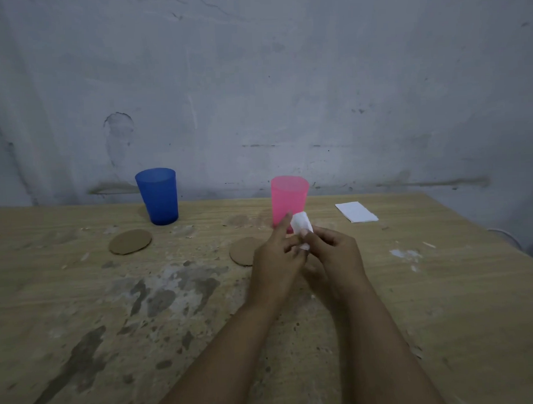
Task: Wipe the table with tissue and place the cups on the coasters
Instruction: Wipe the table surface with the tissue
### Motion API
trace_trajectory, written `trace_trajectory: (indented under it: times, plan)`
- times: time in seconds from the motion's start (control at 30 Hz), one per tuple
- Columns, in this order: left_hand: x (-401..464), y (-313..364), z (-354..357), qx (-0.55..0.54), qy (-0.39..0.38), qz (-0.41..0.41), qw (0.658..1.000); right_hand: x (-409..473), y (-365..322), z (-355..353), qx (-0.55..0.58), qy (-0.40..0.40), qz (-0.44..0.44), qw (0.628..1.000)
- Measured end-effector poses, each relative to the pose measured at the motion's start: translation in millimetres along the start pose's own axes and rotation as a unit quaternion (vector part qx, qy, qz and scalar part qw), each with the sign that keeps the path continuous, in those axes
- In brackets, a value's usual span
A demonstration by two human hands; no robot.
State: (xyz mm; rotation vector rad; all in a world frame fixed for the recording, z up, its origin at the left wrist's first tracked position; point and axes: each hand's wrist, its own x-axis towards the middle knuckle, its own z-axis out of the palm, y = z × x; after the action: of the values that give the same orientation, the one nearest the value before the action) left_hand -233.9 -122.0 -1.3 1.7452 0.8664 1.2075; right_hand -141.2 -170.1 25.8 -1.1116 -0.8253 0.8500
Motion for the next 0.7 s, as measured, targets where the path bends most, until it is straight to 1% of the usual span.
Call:
trace_trajectory:
  times: [0.1, 0.17, 0.2, 0.23, 0.3, 0.37, 0.43, 0.47, 0.53, 0.57, 0.63, 0.7]
  plan:
    - [-1.8, 0.4, -0.7, 0.044, -0.051, 0.009, 0.998, 0.6, -4.8, -2.1, 0.018, 0.058, 0.002, 0.998]
    - [-4.0, 2.4, -6.0, 0.098, -0.083, 0.028, 0.991, 1.7, -7.7, -6.5, -0.032, 0.104, -0.033, 0.994]
    - [-6.4, 3.3, -10.3, 0.138, -0.101, 0.036, 0.985, 2.5, -7.8, -9.4, -0.085, 0.136, -0.056, 0.985]
    - [-9.6, 2.7, -15.7, 0.188, -0.118, 0.047, 0.974, 3.8, -7.4, -12.2, -0.156, 0.172, -0.078, 0.969]
    - [-20.1, -3.3, -26.6, 0.31, -0.142, 0.073, 0.937, 5.7, -4.0, -16.8, -0.321, 0.227, -0.098, 0.914]
    - [-31.5, -9.3, -35.6, 0.386, -0.161, 0.085, 0.904, 9.6, 2.5, -18.9, -0.43, 0.248, -0.089, 0.863]
    - [-38.0, -14.9, -41.3, 0.408, -0.178, 0.075, 0.892, 13.9, 7.9, -14.6, -0.489, 0.248, -0.072, 0.833]
    - [-38.5, -17.4, -41.4, 0.409, -0.184, 0.073, 0.891, 16.4, 9.9, -12.1, -0.523, 0.232, -0.066, 0.817]
    - [-39.0, -19.7, -40.7, 0.421, -0.2, 0.081, 0.881, 22.9, 15.2, -7.2, -0.603, 0.173, -0.047, 0.777]
    - [-38.7, -19.8, -39.0, 0.429, -0.208, 0.089, 0.875, 26.7, 16.3, -6.0, -0.624, 0.145, -0.032, 0.767]
    - [-38.1, -21.4, -36.7, 0.437, -0.219, 0.093, 0.868, 33.9, 19.1, -4.9, -0.635, 0.098, 0.004, 0.766]
    - [-35.8, -23.6, -36.2, 0.434, -0.228, 0.087, 0.867, 40.8, 21.0, -3.0, -0.641, 0.079, 0.013, 0.764]
